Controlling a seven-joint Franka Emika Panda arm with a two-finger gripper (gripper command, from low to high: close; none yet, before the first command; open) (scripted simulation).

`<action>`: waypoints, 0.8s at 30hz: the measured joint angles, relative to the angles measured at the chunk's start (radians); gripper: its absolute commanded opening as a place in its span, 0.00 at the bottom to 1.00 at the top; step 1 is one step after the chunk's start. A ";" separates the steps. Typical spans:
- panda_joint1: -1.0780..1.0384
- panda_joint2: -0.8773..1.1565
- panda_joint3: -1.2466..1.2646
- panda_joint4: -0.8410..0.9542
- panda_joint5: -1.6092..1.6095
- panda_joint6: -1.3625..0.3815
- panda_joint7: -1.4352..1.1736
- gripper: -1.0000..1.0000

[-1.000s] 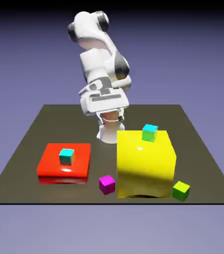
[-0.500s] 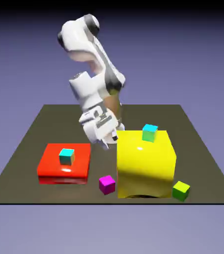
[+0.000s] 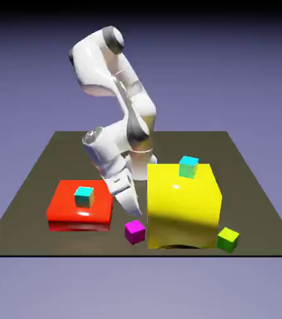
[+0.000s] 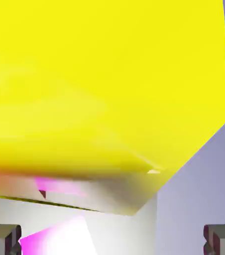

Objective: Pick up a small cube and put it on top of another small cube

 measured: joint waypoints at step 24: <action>0.232 0.115 -0.179 0.150 0.078 -0.193 -0.350 0.00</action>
